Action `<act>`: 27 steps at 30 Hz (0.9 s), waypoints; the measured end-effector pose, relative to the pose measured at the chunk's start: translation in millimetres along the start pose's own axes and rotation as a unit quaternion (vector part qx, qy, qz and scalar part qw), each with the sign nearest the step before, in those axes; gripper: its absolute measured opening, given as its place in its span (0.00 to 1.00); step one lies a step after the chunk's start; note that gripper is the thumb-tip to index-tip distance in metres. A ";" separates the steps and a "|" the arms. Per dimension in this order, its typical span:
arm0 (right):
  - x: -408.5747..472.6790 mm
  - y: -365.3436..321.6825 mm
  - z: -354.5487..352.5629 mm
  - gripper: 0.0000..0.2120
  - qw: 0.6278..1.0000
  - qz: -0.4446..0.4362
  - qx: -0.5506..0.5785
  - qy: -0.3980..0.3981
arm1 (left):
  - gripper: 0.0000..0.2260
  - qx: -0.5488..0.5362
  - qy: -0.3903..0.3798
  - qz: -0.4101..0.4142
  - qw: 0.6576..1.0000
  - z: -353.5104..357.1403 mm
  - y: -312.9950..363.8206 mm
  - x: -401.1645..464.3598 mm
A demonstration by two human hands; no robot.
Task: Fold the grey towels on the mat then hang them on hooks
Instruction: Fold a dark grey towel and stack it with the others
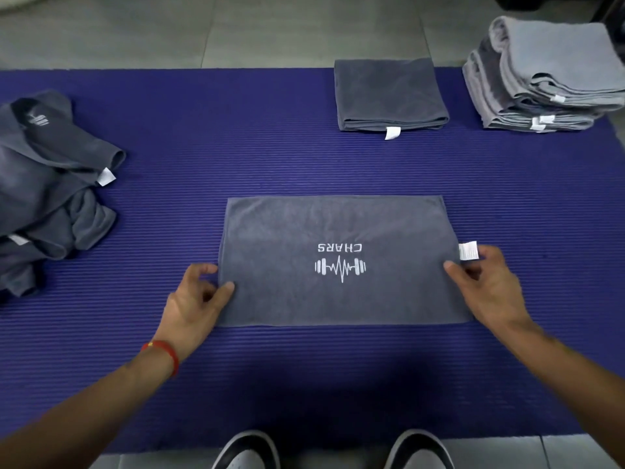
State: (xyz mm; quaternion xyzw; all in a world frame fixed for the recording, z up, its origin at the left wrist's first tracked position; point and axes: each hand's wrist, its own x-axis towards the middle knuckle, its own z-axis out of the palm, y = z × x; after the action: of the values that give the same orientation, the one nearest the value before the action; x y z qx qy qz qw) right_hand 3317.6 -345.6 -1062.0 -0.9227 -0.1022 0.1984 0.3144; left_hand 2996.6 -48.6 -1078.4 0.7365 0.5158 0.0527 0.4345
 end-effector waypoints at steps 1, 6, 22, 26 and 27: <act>-5.8 5.9 -0.4 0.28 1.000 -0.004 -0.005 -0.006 | 0.14 0.002 0.004 0.019 1.000 0.1 -5.5 -8.0; -9.3 15.0 -6.4 0.30 0.999 0.011 -0.038 -0.034 | 0.16 0.047 0.022 0.046 0.998 -1.5 -6.6 -10.3; 12.1 6.5 42.3 0.28 0.879 -0.295 -0.363 -0.095 | 0.28 0.493 -0.077 0.332 0.801 78.6 31.8 17.7; 7.5 12.2 30.8 0.30 0.943 -0.158 -0.292 0.029 | 0.29 0.481 -0.083 0.342 0.803 82.9 54.9 10.2; 8.8 10.9 30.0 0.30 0.951 -0.123 -0.276 0.066 | 0.28 0.479 -0.090 0.368 0.792 87.4 59.0 7.0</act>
State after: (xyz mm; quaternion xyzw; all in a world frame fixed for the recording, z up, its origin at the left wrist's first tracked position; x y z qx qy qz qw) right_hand 3313.4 -335.2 -1093.1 -0.9648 -0.2444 0.0613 0.0758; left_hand 3087.9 -99.5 -1093.9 0.9858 0.1241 -0.1117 0.0187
